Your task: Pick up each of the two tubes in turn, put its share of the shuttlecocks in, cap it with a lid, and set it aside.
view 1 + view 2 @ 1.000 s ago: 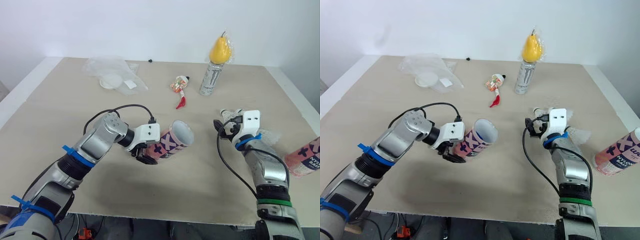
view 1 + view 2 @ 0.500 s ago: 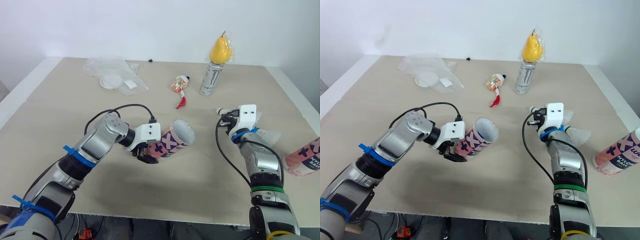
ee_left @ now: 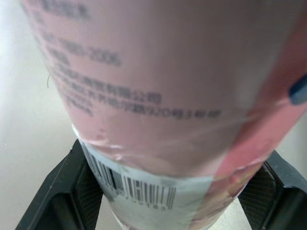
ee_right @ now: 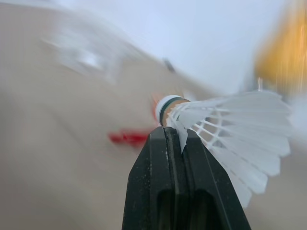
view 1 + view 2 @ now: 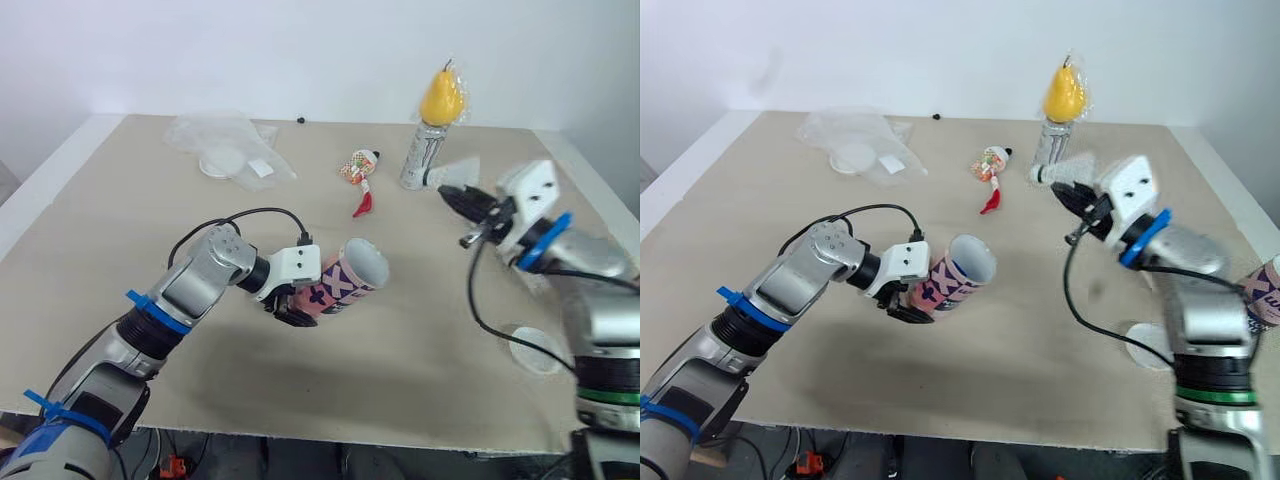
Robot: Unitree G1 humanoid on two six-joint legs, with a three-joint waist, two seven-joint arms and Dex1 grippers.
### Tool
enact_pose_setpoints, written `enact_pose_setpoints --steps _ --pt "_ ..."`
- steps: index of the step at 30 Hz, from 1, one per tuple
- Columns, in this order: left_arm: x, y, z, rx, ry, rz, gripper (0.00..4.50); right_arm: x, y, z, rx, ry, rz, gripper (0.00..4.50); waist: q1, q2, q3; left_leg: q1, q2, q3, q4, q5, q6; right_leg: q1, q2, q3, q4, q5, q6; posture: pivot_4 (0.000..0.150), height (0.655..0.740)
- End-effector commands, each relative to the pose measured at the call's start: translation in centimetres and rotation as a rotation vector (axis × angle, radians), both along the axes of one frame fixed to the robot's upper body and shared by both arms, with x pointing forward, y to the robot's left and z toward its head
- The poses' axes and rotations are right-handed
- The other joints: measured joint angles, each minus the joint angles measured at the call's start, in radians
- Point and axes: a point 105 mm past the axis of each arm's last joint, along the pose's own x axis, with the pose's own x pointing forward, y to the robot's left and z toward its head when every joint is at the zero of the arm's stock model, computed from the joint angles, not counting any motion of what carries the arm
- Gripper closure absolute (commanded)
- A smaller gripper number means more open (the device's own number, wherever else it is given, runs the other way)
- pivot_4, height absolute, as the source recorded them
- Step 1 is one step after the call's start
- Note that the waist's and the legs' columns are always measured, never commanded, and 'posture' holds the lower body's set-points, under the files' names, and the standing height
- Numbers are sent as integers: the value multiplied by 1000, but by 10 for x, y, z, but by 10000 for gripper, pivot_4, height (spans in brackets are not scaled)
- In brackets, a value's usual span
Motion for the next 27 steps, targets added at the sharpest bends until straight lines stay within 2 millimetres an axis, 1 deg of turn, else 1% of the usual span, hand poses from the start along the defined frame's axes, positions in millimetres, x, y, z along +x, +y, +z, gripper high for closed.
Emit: enact_pose_setpoints --steps 1,2,3,6,8,11,15,19,24,27 --pt "5 4 0 9 -10 20 12336 -33 16 24 -145 -71 187 44025 -1 0 0 0 0 0 0 0 0 0 0 0 0 0 0 1500 7400" --pt "5 5 0 9 -9 19 12336 -37 18 25 -170 -72 212 44025 -1 0 0 1 0 1 0 0 0 0 0 0 0 0 -2 1500 7400" --pt "5 4 -1 8 -8 20 12336 -47 24 26 -214 -72 266 44025 -1 0 0 1 0 1 1 0 0 0 0 0 0 -1 -4 1500 7400" --pt "5 3 -3 5 0 20 12336 -72 43 18 -320 -42 411 44025 -1 0 0 1 0 1 2 0 0 1 -1 1 0 -1 -4 1500 7400" --pt "5 2 -2 0 6 21 12336 -79 48 14 -368 -37 453 44025 -1 0 0 1 0 1 2 0 0 1 -1 0 0 -1 -4 1500 7400" --pt "5 3 -2 -1 9 20 12336 -80 51 15 -390 -49 472 44025 -1 -1 0 1 0 1 3 0 0 1 -1 0 0 -1 -4 1500 7400" --pt "5 1 -1 -5 9 21 12336 -79 55 9 -459 -60 504 44025 -1 -1 0 1 0 2 4 0 0 1 -1 1 0 0 -4 1500 7400" --pt "5 0 1 -11 6 23 12336 -68 62 -6 -534 -73 537 44025 -1 -1 0 1 0 2 4 0 0 1 -1 0 0 -1 -4 1500 7400" --pt "6 1 1 -11 4 36 12336 -64 72 -9 -550 -79 587 44025 -1 -1 0 0 0 2 4 0 0 1 -1 0 0 -1 -4 1500 7400" --pt "6 2 2 -10 2 45 12336 -64 75 -3 -534 -78 603 35171 0 -1 0 0 0 1 4 0 0 1 -1 0 0 0 -4 1500 7400"
